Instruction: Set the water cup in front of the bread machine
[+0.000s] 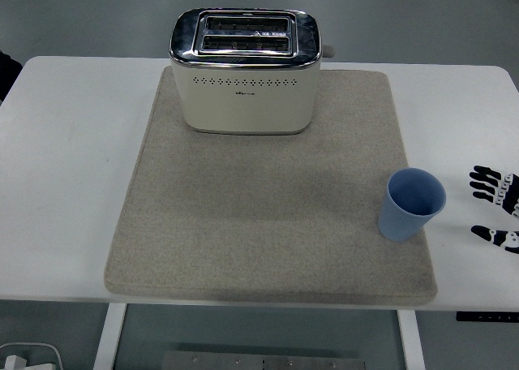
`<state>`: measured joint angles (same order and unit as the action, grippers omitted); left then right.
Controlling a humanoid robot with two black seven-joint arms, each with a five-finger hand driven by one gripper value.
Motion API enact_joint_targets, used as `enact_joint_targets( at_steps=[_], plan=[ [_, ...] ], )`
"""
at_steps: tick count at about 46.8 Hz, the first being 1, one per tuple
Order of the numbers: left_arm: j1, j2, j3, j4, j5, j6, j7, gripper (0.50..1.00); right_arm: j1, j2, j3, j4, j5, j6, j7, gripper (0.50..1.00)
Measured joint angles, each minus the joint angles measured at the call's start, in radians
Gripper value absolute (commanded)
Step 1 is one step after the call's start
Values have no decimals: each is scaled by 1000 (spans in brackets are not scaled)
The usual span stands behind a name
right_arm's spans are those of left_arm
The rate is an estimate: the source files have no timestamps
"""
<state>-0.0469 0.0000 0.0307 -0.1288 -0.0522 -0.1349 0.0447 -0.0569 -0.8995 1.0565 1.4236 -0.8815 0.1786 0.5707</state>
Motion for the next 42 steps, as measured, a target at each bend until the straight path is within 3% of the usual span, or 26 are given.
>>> enact_joint_targets(
  at_steps=[42],
  plan=[
    [1, 0, 0, 0, 0, 0, 0, 999, -52, 160, 42, 28, -113, -26, 4, 917]
  ],
)
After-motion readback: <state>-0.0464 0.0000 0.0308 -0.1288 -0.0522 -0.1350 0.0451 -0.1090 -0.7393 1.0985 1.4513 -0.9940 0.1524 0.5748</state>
